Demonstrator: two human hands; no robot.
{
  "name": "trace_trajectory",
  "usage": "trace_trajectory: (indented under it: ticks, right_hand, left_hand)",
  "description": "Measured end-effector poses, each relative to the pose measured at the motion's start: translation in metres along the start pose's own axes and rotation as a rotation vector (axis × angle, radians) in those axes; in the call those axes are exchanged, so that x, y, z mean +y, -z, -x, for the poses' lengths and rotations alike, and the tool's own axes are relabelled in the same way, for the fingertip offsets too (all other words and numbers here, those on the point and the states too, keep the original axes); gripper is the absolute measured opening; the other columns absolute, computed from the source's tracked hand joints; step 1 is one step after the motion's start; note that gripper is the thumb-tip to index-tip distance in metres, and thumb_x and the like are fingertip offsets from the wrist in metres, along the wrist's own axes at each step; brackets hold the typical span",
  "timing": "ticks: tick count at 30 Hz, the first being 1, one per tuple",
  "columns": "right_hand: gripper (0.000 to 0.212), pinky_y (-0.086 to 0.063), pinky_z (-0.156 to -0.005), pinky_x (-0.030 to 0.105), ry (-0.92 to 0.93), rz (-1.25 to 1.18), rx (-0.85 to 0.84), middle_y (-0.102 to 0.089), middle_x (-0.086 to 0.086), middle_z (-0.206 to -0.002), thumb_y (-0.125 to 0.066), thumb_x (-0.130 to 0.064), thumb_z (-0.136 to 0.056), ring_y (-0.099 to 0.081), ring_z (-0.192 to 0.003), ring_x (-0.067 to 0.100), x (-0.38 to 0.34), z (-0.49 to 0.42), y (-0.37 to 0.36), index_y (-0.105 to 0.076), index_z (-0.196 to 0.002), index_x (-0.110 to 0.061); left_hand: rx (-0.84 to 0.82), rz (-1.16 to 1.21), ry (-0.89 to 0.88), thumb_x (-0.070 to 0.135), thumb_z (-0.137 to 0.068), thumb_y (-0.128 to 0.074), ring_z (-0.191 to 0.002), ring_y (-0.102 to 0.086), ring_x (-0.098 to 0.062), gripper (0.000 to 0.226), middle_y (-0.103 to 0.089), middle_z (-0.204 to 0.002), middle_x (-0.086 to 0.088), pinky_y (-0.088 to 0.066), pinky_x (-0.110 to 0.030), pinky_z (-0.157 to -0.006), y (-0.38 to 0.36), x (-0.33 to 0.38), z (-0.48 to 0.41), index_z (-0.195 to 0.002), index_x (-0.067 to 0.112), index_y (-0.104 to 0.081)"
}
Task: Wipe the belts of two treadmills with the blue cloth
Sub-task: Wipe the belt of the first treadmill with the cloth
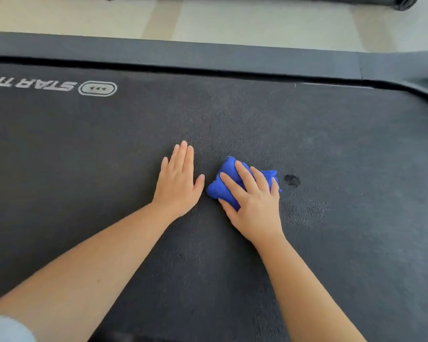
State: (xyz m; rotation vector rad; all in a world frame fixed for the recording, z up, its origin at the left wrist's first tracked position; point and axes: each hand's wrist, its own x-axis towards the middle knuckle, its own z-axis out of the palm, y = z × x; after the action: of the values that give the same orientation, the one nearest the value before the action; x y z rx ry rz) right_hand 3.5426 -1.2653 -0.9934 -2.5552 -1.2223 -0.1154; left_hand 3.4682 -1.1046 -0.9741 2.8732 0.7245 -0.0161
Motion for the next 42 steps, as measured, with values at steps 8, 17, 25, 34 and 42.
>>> trace_trajectory:
  ticks: [8,17,25,34,42]
  right_hand:
    - [0.047,-0.043,-0.081,0.058,0.024,-0.013,0.128,-0.057,0.006,-0.129,-0.043,-0.047,-0.079,-0.057,-0.108,0.036,0.006,-0.068,-0.018,-0.066,-0.114,-0.026]
    - [0.048,-0.025,-0.099,0.048,-0.138,0.102,0.002,-0.027,-0.001,-0.15,-0.041,-0.046,-0.094,-0.032,-0.126,0.029,0.017,-0.247,-0.044,-0.036,-0.14,-0.034]
    - [0.042,-0.039,-0.086,0.053,-0.03,0.04,0.148,-0.054,0.007,-0.131,-0.052,-0.041,-0.082,-0.052,-0.112,0.034,0.025,-0.145,-0.028,-0.062,-0.12,-0.027]
    - [0.044,-0.034,-0.089,0.054,-0.134,0.048,0.149,-0.047,0.005,-0.139,-0.05,-0.045,-0.086,-0.046,-0.118,0.034,0.064,-0.148,-0.018,-0.057,-0.127,-0.029]
    - [0.049,-0.023,-0.104,0.052,-0.348,0.087,-0.008,-0.027,0.003,-0.149,-0.044,-0.043,-0.094,-0.028,-0.131,0.03,0.087,-0.223,-0.018,-0.037,-0.141,-0.029]
  left_hand:
    - [0.016,-0.08,0.065,0.046,-0.082,0.002,-0.144,0.001,-0.022,0.078,-0.002,-0.157,-0.009,-0.012,-0.046,-0.113,-0.014,-0.003,-0.003,-0.148,0.006,-0.011]
    - [0.059,-0.138,0.025,0.039,-0.09,-0.024,-0.137,-0.03,-0.028,0.064,-0.032,-0.148,-0.013,-0.033,-0.052,-0.101,-0.022,-0.009,-0.005,-0.139,0.001,-0.036]
    - [0.064,-0.1,0.044,0.039,-0.088,-0.025,-0.138,-0.028,-0.028,0.065,-0.031,-0.149,-0.014,-0.033,-0.054,-0.101,-0.021,-0.007,-0.007,-0.138,0.0,-0.038]
    - [0.062,-0.102,0.034,0.04,-0.088,-0.023,-0.138,-0.027,-0.027,0.065,-0.029,-0.15,-0.013,-0.03,-0.052,-0.103,-0.021,-0.007,-0.005,-0.139,0.002,-0.037]
    - [-0.006,-0.019,0.077,0.052,-0.079,0.004,-0.142,0.013,-0.011,0.08,0.009,-0.156,0.002,0.0,-0.04,-0.114,-0.014,-0.005,-0.005,-0.149,0.014,-0.005]
